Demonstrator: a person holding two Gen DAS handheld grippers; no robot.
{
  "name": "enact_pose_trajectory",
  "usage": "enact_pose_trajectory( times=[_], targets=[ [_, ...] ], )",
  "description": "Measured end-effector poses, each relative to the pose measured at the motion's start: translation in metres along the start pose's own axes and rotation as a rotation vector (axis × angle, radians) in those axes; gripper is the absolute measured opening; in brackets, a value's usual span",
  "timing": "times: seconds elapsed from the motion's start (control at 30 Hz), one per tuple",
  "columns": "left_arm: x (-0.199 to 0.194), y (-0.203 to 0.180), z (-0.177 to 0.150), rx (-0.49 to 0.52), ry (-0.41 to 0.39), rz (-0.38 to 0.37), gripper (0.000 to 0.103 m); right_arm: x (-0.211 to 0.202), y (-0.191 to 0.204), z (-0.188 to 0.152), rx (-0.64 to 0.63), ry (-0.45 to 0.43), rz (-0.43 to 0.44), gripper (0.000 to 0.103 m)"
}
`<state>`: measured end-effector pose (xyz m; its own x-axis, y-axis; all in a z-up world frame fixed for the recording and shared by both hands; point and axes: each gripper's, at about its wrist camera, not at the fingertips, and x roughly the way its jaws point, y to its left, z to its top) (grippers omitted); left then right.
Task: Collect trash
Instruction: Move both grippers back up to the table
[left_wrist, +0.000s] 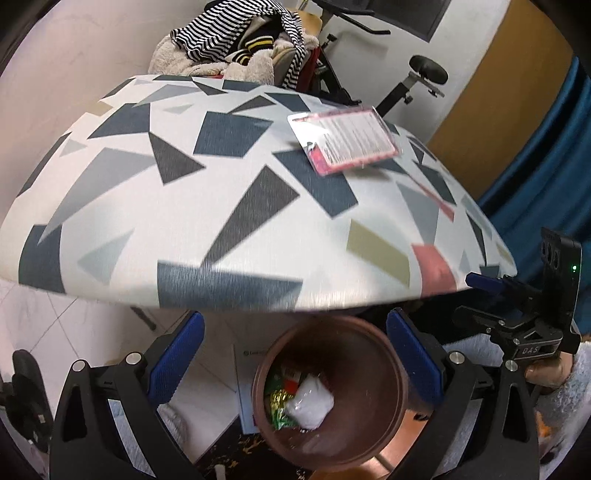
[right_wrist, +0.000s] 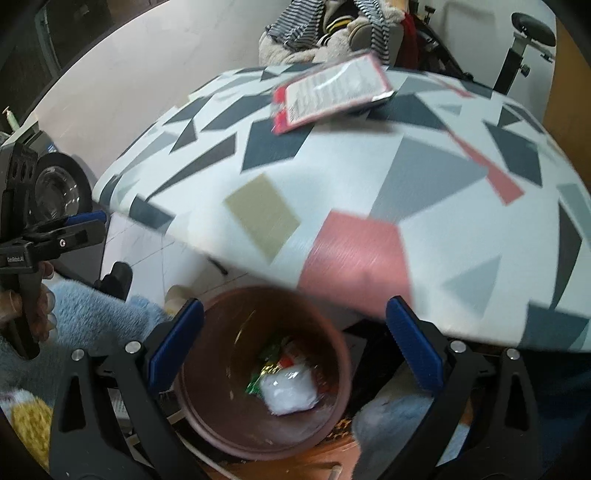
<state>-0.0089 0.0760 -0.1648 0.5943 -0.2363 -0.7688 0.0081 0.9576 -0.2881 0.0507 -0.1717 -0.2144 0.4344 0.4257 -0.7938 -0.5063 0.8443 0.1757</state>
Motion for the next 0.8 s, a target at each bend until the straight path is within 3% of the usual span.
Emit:
enact_pose_trajectory(
  times=[0.27,0.4,0.5,0.8],
  targets=[
    [0.029,0.010,0.058,-0.085,-0.005,-0.119,0.096,0.003,-0.027,0.035,0.019,-0.022,-0.040,0.097],
    [0.063,0.019,0.102,-0.214,-0.035,-0.249,0.090,0.005,-0.039,0.049,0.040,-0.040,-0.049,0.097],
    [0.096,0.028,0.134,-0.313,-0.039,-0.305,0.087,0.009,-0.050,0.057,0.065,-0.046,-0.051,0.097],
    [0.163,0.040,0.172,-0.398,-0.007,-0.343,0.073,0.021,-0.076,0.074,0.120,-0.038,-0.029,0.097]
  ],
)
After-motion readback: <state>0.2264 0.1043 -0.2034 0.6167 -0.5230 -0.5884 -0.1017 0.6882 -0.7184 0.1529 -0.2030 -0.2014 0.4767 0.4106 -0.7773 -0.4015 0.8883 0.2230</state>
